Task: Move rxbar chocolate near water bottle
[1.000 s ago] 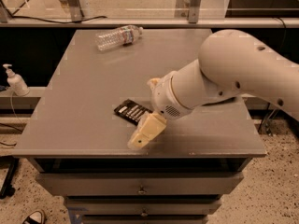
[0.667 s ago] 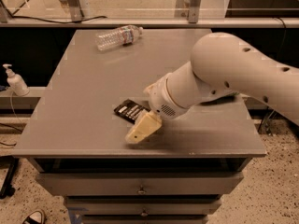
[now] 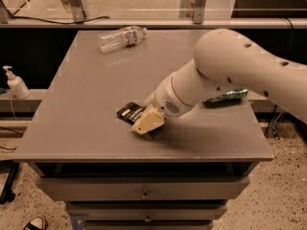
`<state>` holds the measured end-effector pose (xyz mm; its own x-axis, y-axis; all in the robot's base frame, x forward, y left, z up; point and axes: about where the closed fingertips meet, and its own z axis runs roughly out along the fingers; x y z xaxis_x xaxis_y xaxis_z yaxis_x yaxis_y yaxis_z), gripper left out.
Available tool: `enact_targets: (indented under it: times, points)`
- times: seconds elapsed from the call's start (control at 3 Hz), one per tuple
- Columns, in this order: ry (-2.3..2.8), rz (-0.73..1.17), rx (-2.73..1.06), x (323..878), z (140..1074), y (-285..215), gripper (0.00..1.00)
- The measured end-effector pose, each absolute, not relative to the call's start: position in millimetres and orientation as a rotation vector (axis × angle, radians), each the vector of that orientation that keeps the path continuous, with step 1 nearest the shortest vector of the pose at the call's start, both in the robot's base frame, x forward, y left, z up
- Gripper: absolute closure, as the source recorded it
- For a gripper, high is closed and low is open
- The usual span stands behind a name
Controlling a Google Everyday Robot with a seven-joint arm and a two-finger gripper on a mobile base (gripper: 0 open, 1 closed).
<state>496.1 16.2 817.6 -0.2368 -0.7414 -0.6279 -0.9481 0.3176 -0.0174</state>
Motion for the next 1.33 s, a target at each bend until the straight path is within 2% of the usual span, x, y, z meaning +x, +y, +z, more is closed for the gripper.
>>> enact_targets:
  times: [0.33,0.67,1.33]
  points:
    - [2.053,0.505,-1.487,496,821,16,0.87]
    - [2.053,0.505,-1.487,496,822,16,1.00]
    - [1.963,0.436,-1.481,524,892,1,1.00]
